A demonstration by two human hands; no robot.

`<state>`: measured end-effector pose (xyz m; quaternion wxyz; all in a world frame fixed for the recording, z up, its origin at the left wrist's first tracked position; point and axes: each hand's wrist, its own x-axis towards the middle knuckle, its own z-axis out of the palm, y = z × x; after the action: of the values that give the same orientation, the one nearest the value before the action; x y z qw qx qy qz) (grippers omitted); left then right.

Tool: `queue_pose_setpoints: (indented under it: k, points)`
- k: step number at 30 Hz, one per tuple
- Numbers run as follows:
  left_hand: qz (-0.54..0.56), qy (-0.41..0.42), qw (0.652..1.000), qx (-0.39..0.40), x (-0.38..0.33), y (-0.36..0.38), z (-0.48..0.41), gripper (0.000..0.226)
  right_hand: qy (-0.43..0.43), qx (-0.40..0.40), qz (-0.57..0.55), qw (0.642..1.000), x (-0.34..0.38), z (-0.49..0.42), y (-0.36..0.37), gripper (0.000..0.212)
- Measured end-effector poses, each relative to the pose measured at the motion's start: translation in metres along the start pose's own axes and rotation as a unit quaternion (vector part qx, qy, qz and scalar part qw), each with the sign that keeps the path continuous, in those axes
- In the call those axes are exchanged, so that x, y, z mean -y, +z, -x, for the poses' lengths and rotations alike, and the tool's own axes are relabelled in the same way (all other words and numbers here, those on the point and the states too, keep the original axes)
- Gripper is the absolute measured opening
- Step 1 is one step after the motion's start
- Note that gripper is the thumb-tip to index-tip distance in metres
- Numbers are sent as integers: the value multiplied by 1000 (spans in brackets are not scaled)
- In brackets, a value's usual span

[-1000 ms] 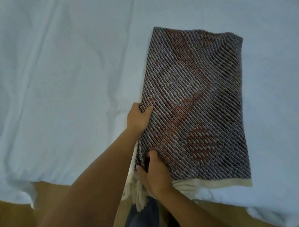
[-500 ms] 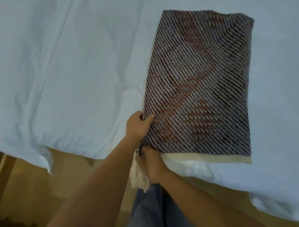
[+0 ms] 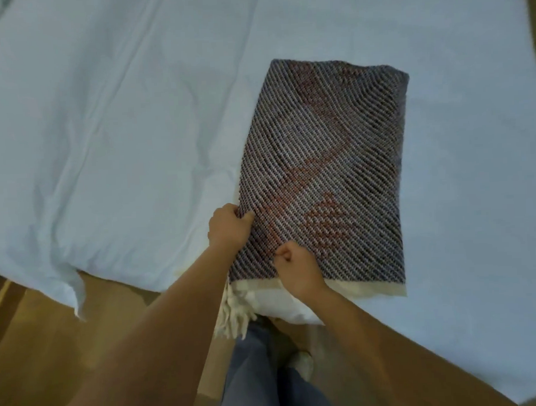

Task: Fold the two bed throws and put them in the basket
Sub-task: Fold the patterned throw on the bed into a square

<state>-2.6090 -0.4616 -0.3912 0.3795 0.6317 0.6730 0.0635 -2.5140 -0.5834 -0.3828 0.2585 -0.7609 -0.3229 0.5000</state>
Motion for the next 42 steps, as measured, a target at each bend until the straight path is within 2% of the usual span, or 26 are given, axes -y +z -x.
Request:
queue_pose_setpoints:
  k: [4,13,17,19,24,28,30,32,34,35,37,39,42]
  points:
    - [20,-9,999,25,-35,2,-29,49,-11,-46,24,999,8,-27,-46,16]
    - [32,32,996,81,-123,3,-134,59,27,-59,94,994,58,-132,-131,7]
    - [46,43,996,68,-157,10,-185,63,25,-89,104,990,73,-178,-156,9]
    - [31,56,997,48,-173,13,-208,63,21,-116,131,984,79,-196,-167,18]
    - [24,84,996,-1,-211,24,-251,61,-66,-180,221,956,89,-236,-199,31]
    - [48,56,997,-25,-232,21,-278,82,-125,-269,292,909,103,-272,-228,50]
    - [51,46,998,16,-242,19,-287,83,-108,-246,342,900,108,-289,-241,60]
    - [28,71,996,43,-250,21,-296,66,-55,-197,392,897,113,-306,-257,61]
    - [19,132,991,-1,-255,19,-304,40,-30,-173,419,891,121,-320,-270,36]
    - [30,157,986,-38,-256,19,-309,30,-43,-185,419,888,125,-328,-274,25]
    - [49,182,977,-99,-254,22,-319,22,-90,-236,409,877,128,-344,-279,19]
    - [23,182,978,-102,-248,31,-326,33,-93,-242,413,873,125,-356,-276,21]
    - [-138,139,980,-48,-239,47,-332,69,-42,-163,436,884,103,-365,-268,41]
